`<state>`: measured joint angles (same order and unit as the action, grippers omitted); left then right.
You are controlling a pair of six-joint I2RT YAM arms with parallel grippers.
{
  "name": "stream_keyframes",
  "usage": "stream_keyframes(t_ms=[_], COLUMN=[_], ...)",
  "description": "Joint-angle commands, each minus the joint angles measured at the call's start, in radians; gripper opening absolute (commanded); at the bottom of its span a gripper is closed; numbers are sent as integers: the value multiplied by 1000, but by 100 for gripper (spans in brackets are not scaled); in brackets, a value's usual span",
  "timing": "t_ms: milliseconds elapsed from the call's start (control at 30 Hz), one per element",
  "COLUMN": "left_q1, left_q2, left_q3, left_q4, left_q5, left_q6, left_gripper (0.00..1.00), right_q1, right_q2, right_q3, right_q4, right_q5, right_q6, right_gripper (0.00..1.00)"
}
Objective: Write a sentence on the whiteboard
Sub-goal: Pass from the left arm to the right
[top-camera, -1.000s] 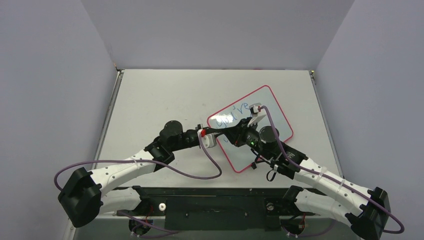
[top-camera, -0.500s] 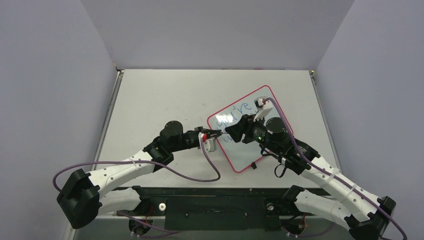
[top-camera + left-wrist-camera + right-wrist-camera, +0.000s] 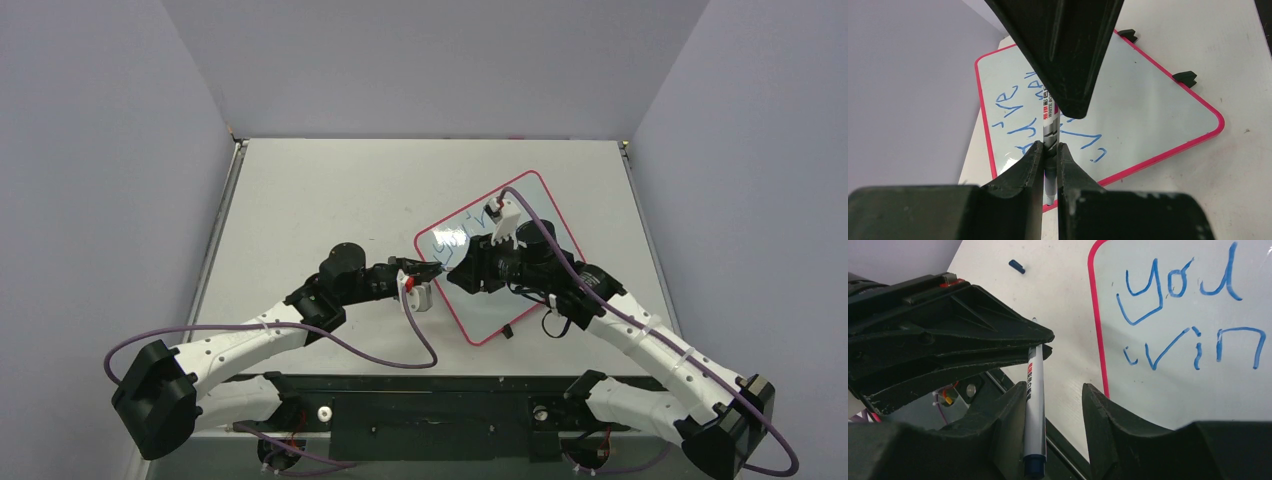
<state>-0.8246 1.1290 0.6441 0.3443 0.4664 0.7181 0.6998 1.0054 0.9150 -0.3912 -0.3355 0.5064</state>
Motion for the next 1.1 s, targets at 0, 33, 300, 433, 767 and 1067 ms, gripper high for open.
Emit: stream_keyframes(t_ms=[0,33,300,433,767,1067], left_q1=[2,2,0,-8,-16,-22], left_q2=[-17,-17,-15,-12,-12,-10], left_q3=[10,11,9,10,9,9], left_q4=[4,5,0,-5,-9,-12], left_q5=[30,32,36,34,28,20], left_q6=[21,21,23,23,24,29], left_gripper=[0,0,0,0,0,0], right_q1=[1,2,5,7,11,13], right_q2=[18,21,57,69,85,87], right_q3=[56,61,72,71,60,48], right_q4=[-3,-3,13,32,83,99], right_q5=[-49,-50,-35,-35,-22,-20], right_q6=[-27,-28,-28,-20,7,17], right_gripper=[40,39,35,35,30,19])
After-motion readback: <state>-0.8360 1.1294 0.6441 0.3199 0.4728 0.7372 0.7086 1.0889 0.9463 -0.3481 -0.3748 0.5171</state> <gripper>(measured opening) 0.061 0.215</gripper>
